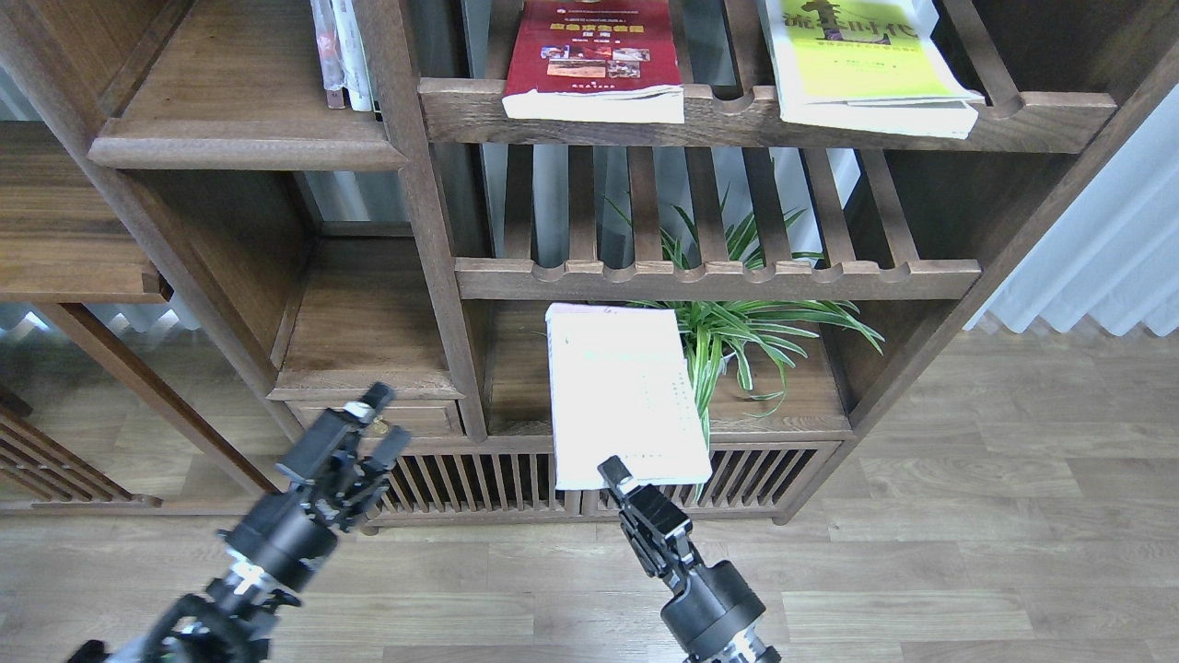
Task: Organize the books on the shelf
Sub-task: 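Pull the white book down off the shelf with the right gripper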
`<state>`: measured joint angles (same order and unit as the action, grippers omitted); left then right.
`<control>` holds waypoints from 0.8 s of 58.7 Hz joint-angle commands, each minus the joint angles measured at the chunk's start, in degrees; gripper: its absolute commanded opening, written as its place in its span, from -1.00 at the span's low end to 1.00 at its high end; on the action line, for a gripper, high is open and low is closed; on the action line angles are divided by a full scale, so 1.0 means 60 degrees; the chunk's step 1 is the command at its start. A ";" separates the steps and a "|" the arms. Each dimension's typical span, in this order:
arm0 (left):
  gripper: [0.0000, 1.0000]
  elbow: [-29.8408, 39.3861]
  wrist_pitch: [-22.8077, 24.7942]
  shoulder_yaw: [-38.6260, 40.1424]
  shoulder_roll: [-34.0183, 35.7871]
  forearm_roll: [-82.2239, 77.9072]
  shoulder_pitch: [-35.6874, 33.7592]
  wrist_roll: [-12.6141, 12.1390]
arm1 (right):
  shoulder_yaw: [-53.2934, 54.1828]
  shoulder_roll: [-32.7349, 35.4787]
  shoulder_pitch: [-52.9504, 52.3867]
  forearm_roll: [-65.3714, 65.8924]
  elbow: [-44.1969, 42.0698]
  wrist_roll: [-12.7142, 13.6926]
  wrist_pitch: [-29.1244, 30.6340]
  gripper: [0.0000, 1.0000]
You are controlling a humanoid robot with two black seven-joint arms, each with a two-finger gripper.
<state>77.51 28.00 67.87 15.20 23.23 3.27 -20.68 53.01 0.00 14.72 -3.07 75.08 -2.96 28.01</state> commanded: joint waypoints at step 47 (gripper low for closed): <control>0.99 0.0032 0.0000 -0.1541 0.2389 0.1578 -0.0574 -0.0947 | -0.1086 0.0059 -0.0403 -0.0059 -0.0018 0.1210 -0.0001 -0.91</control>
<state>77.62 28.00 60.41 29.39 32.70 0.31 -26.37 47.26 0.42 12.37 -3.44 74.97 3.11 27.99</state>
